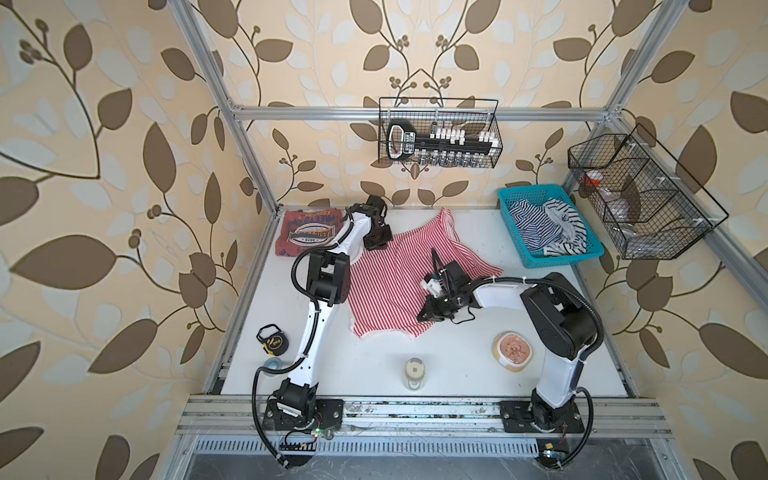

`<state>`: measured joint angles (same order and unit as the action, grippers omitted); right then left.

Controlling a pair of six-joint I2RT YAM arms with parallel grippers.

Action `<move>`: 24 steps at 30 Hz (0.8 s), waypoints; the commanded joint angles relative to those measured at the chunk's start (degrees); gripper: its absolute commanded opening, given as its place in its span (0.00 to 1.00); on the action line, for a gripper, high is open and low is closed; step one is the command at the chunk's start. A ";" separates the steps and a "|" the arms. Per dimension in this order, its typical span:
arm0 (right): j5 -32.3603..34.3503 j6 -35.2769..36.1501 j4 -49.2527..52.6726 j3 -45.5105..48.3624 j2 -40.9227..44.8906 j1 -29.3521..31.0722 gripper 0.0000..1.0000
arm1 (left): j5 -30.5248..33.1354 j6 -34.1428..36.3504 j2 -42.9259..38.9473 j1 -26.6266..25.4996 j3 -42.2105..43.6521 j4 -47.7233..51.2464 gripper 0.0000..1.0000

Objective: Fold and stack the tank tops

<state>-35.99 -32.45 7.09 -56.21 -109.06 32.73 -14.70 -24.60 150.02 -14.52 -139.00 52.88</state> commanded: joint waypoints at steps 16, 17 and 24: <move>2.10 11.45 20.09 -18.89 8.85 -14.99 0.31 | -1.30 -0.24 -33.02 0.22 20.21 -13.07 0.29; 4.03 13.61 23.09 -20.46 7.60 -16.52 0.29 | -1.22 -0.91 -34.99 0.05 24.82 -13.07 0.25; 7.86 18.91 28.66 -26.62 -3.00 -22.67 0.02 | -0.52 -4.08 -39.08 -1.99 43.54 -11.74 0.00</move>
<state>-30.33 -18.26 29.12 -81.80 -107.59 10.76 -16.27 -27.11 107.48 -15.51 -101.54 38.79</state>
